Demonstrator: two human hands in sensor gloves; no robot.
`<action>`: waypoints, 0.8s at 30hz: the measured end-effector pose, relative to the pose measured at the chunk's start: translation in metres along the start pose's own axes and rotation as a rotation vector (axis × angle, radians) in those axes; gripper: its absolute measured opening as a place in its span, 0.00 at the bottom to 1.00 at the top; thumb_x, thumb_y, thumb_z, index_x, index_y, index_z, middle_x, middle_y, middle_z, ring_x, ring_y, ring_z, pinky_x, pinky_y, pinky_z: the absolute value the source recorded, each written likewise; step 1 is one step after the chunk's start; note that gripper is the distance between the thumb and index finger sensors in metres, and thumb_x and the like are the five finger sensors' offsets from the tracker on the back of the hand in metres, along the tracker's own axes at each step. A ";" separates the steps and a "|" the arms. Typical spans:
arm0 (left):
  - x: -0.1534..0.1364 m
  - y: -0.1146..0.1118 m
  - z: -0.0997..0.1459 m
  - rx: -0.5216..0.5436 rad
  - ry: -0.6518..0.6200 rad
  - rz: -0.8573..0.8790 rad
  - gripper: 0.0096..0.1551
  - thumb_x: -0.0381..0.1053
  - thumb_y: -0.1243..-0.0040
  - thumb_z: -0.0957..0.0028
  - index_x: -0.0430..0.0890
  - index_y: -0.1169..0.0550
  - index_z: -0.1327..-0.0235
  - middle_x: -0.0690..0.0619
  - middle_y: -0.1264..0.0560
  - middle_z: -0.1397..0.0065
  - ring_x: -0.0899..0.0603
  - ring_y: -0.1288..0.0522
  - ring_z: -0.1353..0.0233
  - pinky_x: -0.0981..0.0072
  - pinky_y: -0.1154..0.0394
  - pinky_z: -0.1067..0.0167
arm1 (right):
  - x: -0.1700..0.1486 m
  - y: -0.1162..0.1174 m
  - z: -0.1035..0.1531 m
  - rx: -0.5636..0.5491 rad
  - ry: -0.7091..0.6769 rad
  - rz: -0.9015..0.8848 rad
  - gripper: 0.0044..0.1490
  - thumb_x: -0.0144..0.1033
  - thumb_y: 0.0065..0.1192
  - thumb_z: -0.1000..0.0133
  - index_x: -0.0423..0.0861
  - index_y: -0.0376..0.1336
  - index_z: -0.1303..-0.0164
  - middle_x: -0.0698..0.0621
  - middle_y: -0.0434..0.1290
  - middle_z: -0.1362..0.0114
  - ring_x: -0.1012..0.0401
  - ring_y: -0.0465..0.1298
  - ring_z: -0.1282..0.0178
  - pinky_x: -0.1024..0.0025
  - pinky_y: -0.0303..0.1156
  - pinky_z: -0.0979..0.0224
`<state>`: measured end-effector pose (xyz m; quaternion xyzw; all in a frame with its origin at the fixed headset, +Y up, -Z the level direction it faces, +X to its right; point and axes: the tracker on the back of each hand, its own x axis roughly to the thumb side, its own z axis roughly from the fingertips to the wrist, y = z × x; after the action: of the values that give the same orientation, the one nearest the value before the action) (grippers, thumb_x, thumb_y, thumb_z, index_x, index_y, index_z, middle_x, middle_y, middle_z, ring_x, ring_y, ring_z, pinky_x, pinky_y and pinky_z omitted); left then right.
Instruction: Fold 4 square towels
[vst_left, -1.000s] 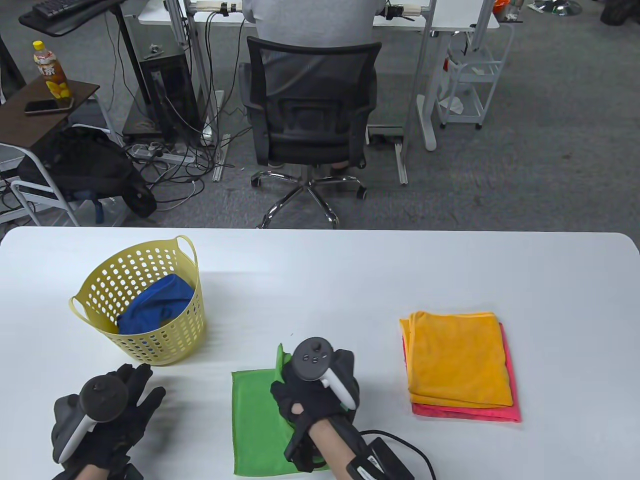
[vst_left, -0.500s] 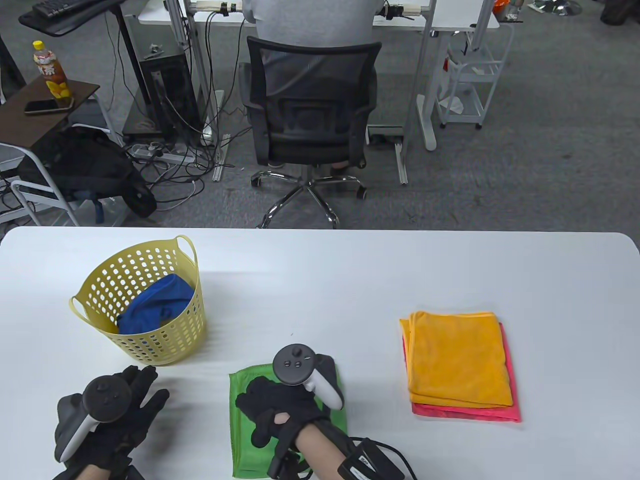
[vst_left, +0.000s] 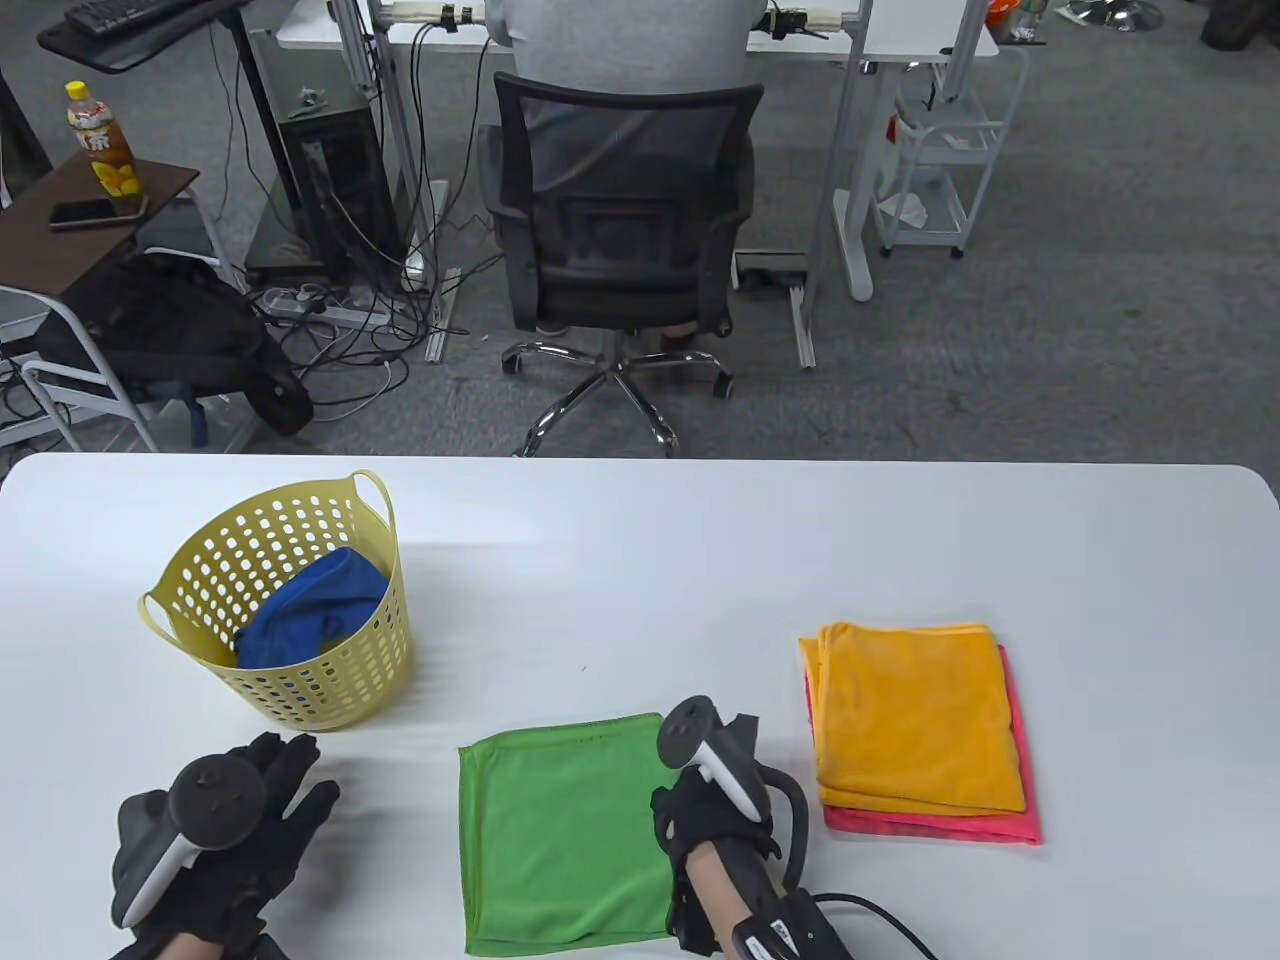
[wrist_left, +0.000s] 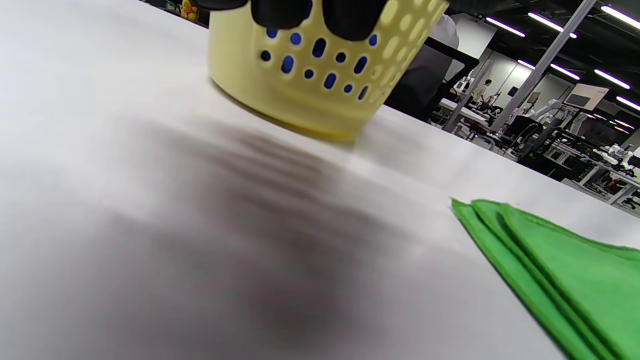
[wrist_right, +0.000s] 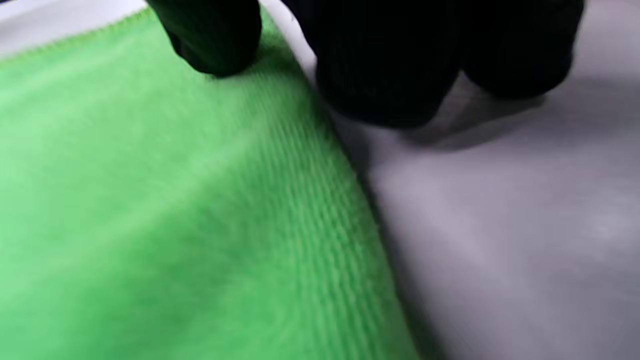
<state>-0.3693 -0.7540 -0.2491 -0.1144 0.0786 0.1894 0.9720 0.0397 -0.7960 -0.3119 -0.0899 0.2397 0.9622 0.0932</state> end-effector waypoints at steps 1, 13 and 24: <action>0.000 0.000 0.000 0.000 0.004 -0.002 0.43 0.73 0.57 0.45 0.60 0.39 0.15 0.50 0.48 0.09 0.34 0.50 0.10 0.35 0.52 0.16 | 0.003 0.002 0.001 -0.006 -0.029 -0.006 0.37 0.40 0.60 0.39 0.24 0.60 0.33 0.35 0.74 0.49 0.59 0.77 0.62 0.42 0.73 0.42; 0.000 0.001 0.001 0.015 -0.001 -0.001 0.43 0.73 0.56 0.45 0.59 0.39 0.15 0.50 0.47 0.09 0.34 0.49 0.10 0.35 0.52 0.16 | -0.034 -0.038 0.023 0.067 -0.291 -0.491 0.28 0.32 0.52 0.38 0.43 0.58 0.27 0.26 0.64 0.24 0.27 0.70 0.31 0.28 0.73 0.41; -0.002 -0.004 -0.003 -0.010 0.021 -0.010 0.43 0.73 0.56 0.45 0.60 0.39 0.15 0.49 0.47 0.09 0.34 0.49 0.10 0.35 0.52 0.16 | -0.044 -0.091 0.017 -0.283 -0.385 -0.234 0.27 0.30 0.56 0.41 0.39 0.62 0.31 0.38 0.79 0.49 0.64 0.81 0.77 0.71 0.81 0.72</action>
<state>-0.3697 -0.7586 -0.2506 -0.1215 0.0875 0.1836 0.9715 0.1001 -0.7146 -0.3279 0.0556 0.0684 0.9682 0.2341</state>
